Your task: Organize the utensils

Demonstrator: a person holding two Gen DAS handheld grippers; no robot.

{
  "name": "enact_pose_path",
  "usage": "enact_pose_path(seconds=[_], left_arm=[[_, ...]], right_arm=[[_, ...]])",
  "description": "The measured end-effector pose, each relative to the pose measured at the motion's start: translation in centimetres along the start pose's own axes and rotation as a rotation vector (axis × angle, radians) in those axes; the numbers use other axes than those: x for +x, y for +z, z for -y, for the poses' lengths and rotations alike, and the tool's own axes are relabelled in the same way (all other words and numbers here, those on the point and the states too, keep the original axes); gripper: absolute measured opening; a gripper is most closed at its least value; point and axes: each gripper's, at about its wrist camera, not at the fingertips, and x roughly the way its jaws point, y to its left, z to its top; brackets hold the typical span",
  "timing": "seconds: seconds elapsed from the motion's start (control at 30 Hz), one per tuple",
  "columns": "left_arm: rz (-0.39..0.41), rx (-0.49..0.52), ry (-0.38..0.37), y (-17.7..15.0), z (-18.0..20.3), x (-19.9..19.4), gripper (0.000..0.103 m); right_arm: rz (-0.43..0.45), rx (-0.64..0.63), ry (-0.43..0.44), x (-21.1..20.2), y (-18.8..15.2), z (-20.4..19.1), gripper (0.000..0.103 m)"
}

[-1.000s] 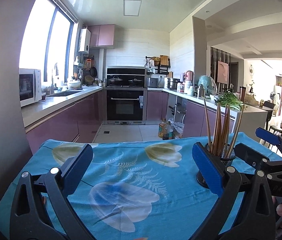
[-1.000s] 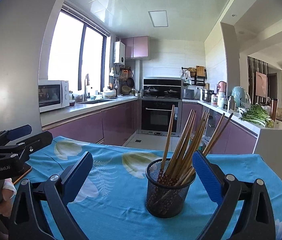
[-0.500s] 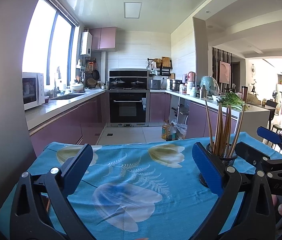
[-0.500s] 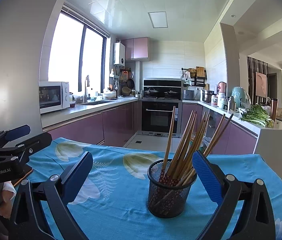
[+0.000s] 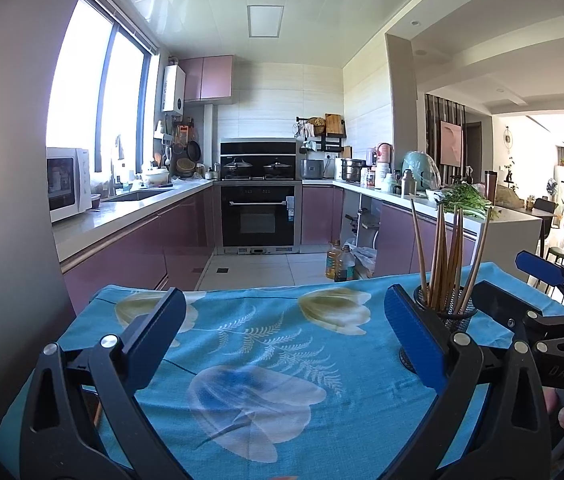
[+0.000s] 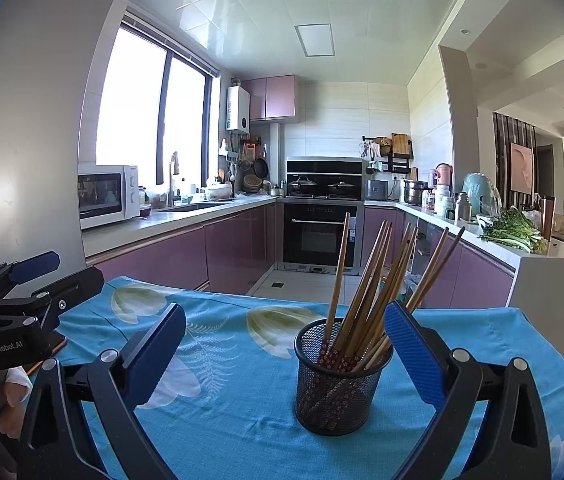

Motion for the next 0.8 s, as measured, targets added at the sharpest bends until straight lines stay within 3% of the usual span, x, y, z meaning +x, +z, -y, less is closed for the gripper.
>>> enact_pose_path(seconds=[0.8], left_arm=[[0.000,0.000,0.006,-0.07,-0.11,-0.23,0.098]], right_arm=[[0.005,0.011,-0.006,-0.18,0.04,-0.57,0.096]])
